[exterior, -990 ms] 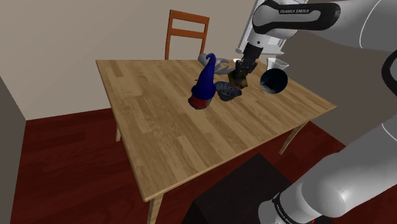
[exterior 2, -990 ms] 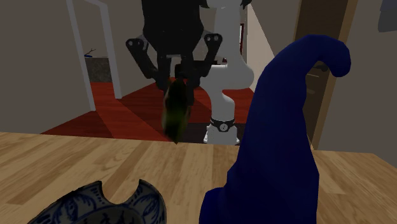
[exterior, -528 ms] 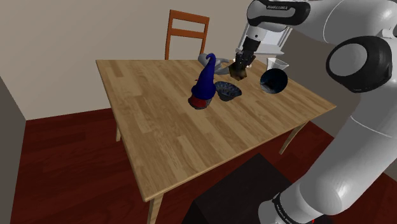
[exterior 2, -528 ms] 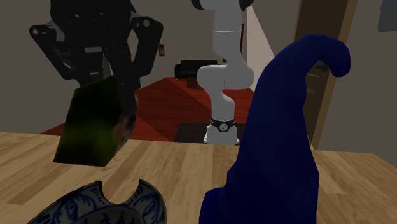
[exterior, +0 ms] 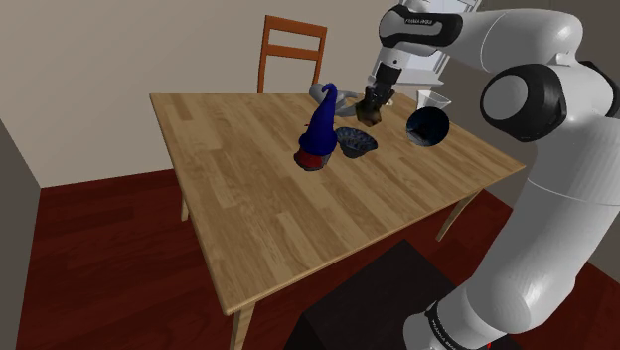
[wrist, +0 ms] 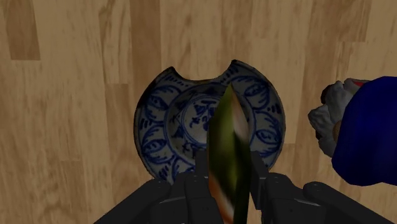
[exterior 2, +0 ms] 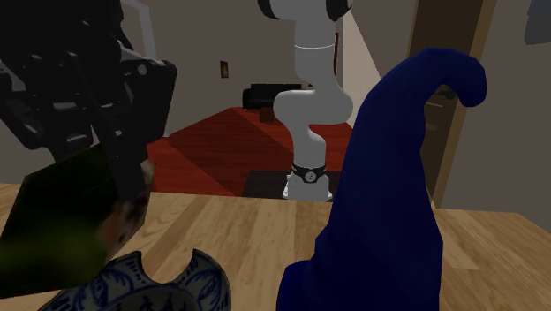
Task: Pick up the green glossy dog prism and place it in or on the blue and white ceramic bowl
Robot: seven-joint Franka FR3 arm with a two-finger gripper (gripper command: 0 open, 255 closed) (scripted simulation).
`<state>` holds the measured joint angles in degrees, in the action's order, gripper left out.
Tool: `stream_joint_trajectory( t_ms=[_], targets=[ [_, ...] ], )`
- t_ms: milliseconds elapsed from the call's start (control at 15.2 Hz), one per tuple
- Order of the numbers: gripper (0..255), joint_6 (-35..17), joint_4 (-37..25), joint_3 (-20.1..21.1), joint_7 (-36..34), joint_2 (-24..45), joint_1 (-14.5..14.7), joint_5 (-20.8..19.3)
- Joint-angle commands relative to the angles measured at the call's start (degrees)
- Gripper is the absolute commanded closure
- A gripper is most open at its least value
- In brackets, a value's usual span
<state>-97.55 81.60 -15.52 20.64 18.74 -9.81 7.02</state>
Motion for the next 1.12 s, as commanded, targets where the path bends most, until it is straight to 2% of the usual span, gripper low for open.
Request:
stream_joint_trajectory(
  t_ms=[0, 660, 1056],
  targets=[
    [255, -1.7, 1.8, 0.0, 0.1, -0.1, 0.1, 0.0],
    [255, -9.2, 8.7, 0.2, 0.6, 0.5, 0.4, 0.3],
    [255, -9.2, 8.7, 0.2, 0.6, 0.5, 0.4, 0.3]
  ],
)
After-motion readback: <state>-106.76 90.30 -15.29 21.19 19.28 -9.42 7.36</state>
